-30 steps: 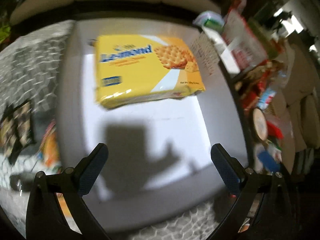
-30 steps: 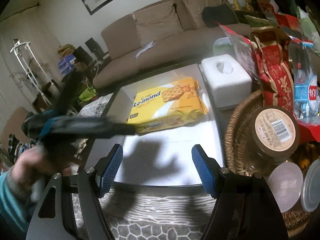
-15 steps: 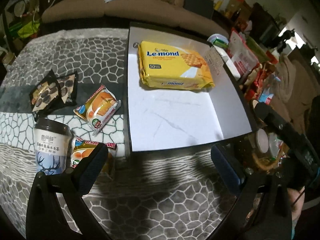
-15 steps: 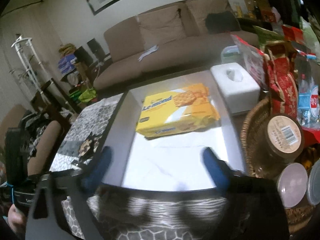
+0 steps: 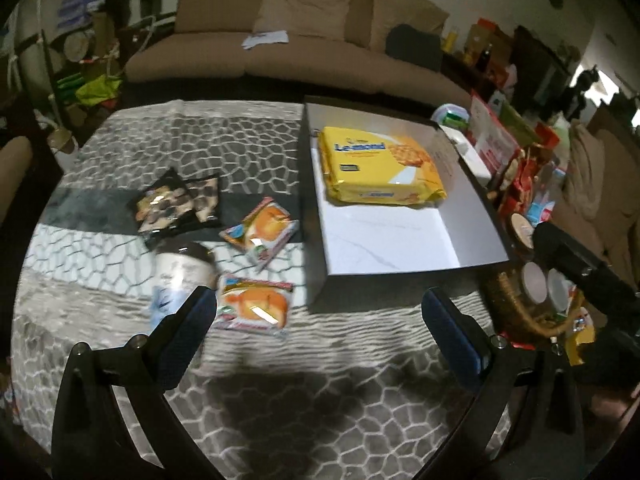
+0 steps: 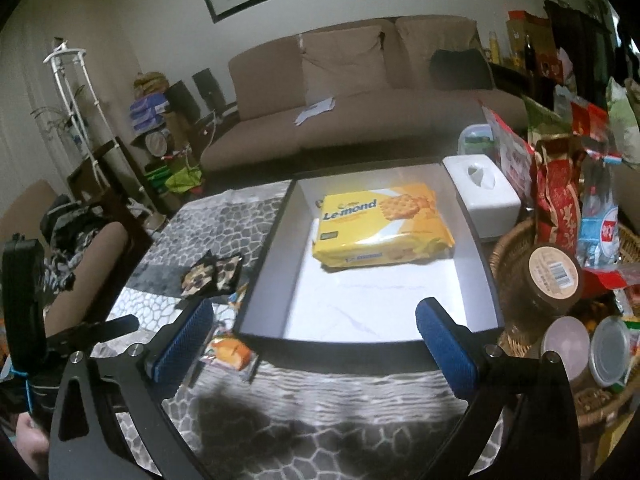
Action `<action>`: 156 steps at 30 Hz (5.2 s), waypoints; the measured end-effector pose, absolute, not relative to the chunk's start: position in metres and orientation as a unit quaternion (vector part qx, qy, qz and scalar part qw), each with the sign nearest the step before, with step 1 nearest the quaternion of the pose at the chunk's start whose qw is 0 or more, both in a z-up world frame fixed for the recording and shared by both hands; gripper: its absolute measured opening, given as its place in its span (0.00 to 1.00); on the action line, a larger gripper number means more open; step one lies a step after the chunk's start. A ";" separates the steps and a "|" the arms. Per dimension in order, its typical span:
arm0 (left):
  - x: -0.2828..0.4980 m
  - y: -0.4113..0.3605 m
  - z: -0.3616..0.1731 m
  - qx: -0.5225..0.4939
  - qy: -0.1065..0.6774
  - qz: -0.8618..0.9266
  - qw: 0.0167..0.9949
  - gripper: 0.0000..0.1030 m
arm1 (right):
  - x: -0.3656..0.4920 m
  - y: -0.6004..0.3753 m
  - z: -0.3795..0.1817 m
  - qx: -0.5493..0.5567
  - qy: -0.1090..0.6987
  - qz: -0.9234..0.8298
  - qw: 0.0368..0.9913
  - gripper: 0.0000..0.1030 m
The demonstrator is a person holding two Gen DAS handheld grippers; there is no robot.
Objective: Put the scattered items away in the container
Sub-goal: 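Withdraw both grippers from the box back over the table, then move the left gripper to the white deer-print milk-tea cup, then close the left gripper around the cup and lift it, then carry the cup with the left gripper over the open box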
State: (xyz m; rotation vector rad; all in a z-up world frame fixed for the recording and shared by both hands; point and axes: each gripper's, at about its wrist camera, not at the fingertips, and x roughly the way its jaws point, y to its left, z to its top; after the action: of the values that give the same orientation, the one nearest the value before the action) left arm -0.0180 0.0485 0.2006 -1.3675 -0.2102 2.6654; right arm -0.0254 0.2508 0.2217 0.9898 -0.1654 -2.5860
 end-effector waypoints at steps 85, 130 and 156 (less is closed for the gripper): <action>-0.022 -0.067 0.024 -0.465 -0.069 0.882 0.042 0.56 | -0.014 0.109 0.091 0.502 -0.180 -0.816 0.225 1.00; 0.054 -0.134 0.020 -0.473 -0.130 0.860 0.140 0.57 | -0.065 -0.016 -0.002 0.629 -0.249 -0.679 0.286 0.74; 0.055 -0.060 0.135 -0.403 -0.020 0.897 0.180 0.57 | -0.054 0.074 0.123 0.538 -0.300 -0.714 0.333 0.74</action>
State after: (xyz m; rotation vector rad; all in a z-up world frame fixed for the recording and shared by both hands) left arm 0.0550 -0.0596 0.1347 -1.1386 -0.0560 2.5354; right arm -0.0536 0.0742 0.1229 1.4047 -0.7831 -1.8640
